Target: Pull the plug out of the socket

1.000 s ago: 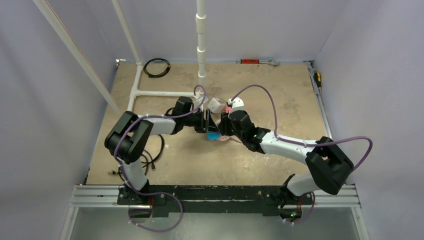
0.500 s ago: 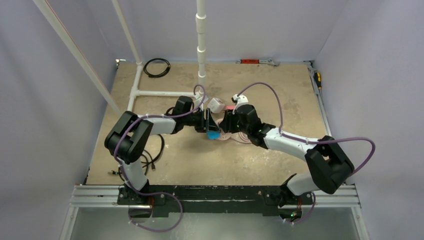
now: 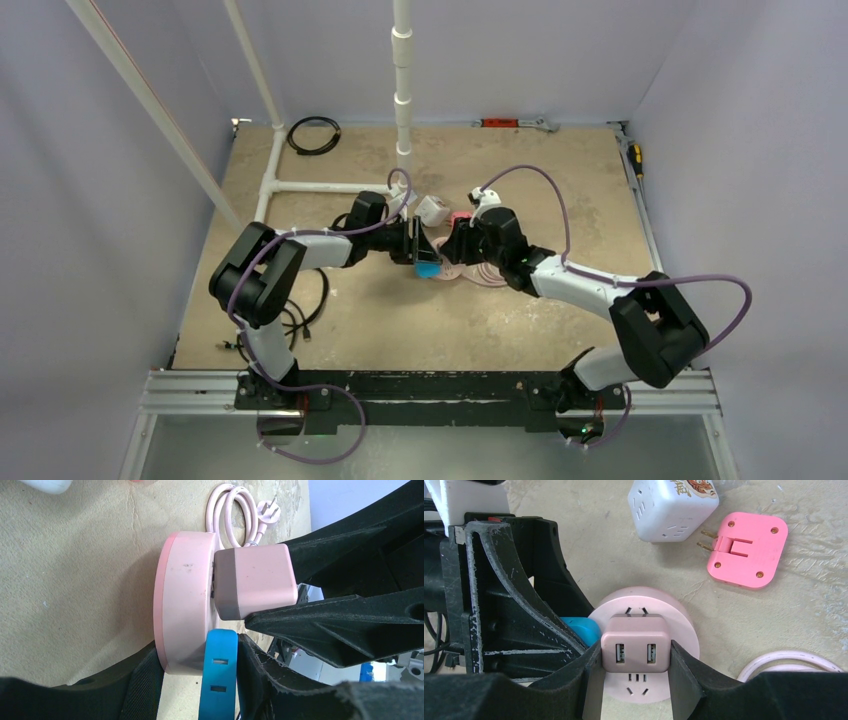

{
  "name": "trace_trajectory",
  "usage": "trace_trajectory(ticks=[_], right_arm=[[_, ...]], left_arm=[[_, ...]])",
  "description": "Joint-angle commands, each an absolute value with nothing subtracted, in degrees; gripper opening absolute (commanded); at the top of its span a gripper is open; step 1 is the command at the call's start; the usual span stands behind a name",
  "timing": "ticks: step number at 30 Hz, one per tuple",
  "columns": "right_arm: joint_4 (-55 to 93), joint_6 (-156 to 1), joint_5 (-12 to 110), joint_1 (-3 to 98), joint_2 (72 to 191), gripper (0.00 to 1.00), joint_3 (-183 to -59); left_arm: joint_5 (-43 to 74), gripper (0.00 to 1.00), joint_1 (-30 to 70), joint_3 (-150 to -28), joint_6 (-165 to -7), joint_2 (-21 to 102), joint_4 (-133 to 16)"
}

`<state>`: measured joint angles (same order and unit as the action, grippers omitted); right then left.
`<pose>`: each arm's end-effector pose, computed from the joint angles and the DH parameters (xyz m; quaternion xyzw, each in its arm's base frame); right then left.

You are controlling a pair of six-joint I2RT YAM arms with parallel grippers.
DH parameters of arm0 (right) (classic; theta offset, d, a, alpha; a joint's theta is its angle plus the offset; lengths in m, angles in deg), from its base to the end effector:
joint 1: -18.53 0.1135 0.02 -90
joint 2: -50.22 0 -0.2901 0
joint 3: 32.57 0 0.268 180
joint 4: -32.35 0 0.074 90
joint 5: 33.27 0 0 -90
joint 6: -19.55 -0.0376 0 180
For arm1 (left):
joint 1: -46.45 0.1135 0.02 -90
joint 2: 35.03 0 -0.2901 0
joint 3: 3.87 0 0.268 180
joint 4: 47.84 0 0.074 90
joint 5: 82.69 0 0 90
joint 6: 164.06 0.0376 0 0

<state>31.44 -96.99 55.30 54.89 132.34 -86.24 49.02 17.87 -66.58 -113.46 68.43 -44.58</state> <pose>0.2516 0.1864 0.2185 -0.0802 0.8594 0.2726 0.4250 0.3143 -0.1997 0.1586 0.0778 0.8492 -0.4958 0.1643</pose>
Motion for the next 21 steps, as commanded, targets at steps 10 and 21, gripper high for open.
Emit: trace_trajectory(ticks=[10,21], right_arm=[[32.9,-97.0,67.7,58.2,127.4,0.0,-85.8],[27.9,-95.9,81.5,65.1,128.9,0.0,-89.1]], left_arm=[[47.8,0.0,17.6,-68.1,-110.6,68.1,-45.7],[46.8,0.0,17.6,-68.3,-110.2,68.1,-47.2]])
